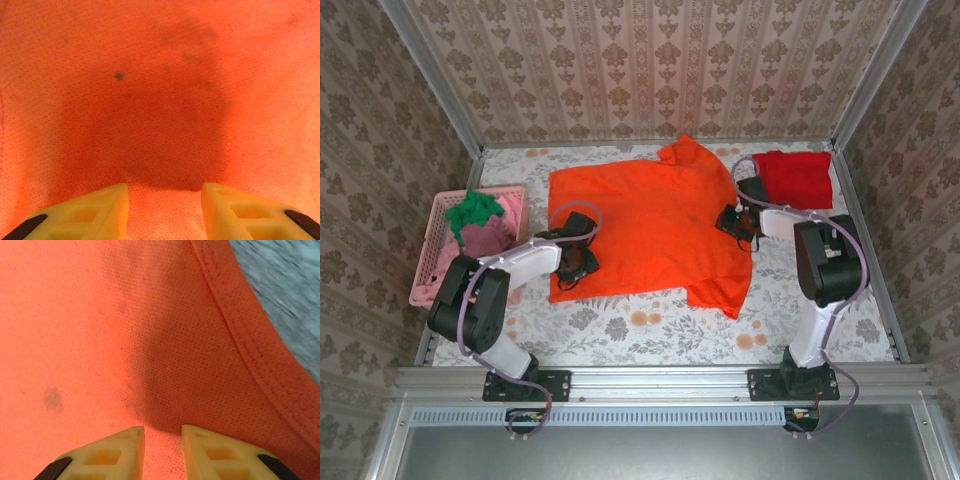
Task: Fold and stack the t-shirts
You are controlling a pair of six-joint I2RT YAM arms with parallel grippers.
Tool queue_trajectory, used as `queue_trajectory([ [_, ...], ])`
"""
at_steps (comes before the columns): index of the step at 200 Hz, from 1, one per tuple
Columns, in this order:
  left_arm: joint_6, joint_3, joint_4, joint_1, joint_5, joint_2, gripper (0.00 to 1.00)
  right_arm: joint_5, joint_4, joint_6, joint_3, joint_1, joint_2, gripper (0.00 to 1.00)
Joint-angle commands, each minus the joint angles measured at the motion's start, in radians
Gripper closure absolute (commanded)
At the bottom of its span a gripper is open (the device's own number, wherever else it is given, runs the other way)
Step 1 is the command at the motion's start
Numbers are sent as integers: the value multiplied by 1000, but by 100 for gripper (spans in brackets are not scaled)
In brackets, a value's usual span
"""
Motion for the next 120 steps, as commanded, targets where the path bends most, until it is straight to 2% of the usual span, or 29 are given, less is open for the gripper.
queue_trajectory([
  [1, 22, -51, -13, 8, 47, -30, 56, 26, -63, 26, -113, -26, -100, 73],
  [26, 23, -92, 7, 8, 67, -54, 54, 9, -39, 7, -185, -51, -170, 73],
  [65, 39, -47, -1, 6, 63, -87, 50, -17, -62, -68, -119, -51, -153, 65],
  [92, 60, -14, -55, 5, 27, -140, 40, -52, -64, -54, -64, -51, -111, 63],
  [120, 19, -35, -163, 3, -39, -274, 27, -72, -35, -48, -60, -45, -172, 62],
])
